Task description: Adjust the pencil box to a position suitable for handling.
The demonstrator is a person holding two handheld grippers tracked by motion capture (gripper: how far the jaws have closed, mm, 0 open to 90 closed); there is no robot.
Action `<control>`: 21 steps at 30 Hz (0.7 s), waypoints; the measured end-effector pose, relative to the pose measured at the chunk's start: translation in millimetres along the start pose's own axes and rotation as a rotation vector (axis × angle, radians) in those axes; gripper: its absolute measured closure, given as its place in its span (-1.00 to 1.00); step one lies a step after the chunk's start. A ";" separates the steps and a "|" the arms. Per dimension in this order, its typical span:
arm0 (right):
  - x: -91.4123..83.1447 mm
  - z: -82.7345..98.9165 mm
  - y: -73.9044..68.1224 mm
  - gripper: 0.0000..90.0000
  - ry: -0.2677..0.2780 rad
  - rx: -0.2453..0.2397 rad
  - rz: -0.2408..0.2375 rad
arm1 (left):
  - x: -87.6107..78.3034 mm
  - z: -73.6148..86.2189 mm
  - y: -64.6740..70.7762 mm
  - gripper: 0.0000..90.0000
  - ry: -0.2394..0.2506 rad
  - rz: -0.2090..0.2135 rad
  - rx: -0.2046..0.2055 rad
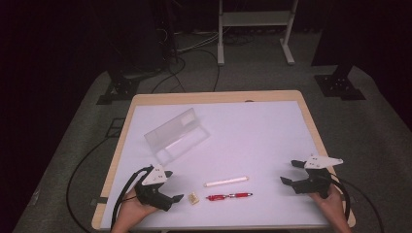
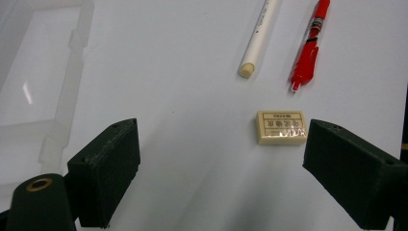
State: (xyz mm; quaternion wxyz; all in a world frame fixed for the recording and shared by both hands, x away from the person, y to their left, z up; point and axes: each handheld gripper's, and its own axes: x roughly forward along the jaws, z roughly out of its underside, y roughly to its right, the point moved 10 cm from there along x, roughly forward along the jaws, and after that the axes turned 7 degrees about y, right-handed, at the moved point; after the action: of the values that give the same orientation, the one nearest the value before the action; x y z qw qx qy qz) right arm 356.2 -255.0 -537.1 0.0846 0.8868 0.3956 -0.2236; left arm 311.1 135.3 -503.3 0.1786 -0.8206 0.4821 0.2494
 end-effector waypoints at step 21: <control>0.5 0.4 -0.2 -0.61 -0.007 -0.012 0.009 | 15.8 -36.7 -31.2 -0.73 -0.051 -0.015 0.068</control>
State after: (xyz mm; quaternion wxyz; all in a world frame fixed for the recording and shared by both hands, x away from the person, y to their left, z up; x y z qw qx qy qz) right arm 356.2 -254.7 -537.7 0.0921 0.8872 0.3928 -0.2240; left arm 353.8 119.3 -481.1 0.2206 -0.8111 0.4795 0.2521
